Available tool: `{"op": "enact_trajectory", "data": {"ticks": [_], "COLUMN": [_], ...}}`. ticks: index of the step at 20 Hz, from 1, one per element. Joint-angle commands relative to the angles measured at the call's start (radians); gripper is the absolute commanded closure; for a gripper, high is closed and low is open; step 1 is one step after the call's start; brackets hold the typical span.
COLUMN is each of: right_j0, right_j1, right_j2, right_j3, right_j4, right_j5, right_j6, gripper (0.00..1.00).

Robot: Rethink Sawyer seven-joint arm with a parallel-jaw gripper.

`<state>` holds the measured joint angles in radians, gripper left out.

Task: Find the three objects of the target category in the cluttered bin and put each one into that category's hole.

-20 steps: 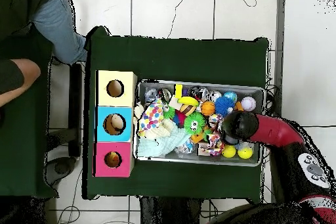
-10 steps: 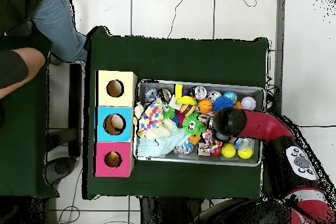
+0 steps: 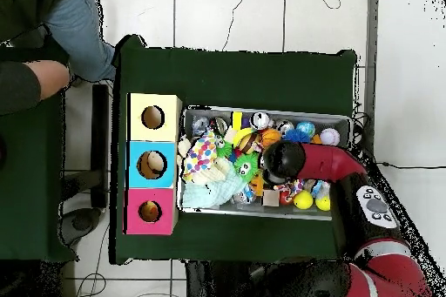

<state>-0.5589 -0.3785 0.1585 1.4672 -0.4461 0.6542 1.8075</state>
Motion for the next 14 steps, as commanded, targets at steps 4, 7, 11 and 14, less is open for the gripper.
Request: {"op": "enact_trajectory", "data": {"ticks": [4, 7, 11, 14], "right_j0": [0.068, 0.081, 0.095, 0.105], "right_j1": [0.006, -0.006, -0.027, -0.040], "right_j2": [0.043, 0.034, 0.021, 0.012], "right_j3": [0.085, 0.098, 0.130, 0.146], "right_j4": [0.114, 0.131, 0.157, 0.179], "right_j5": [-0.102, -0.101, -0.113, -0.114], "right_j6": [0.224, 0.235, 0.248, 0.248], "gripper": [1.00, 1.00, 1.00, 1.00]}}
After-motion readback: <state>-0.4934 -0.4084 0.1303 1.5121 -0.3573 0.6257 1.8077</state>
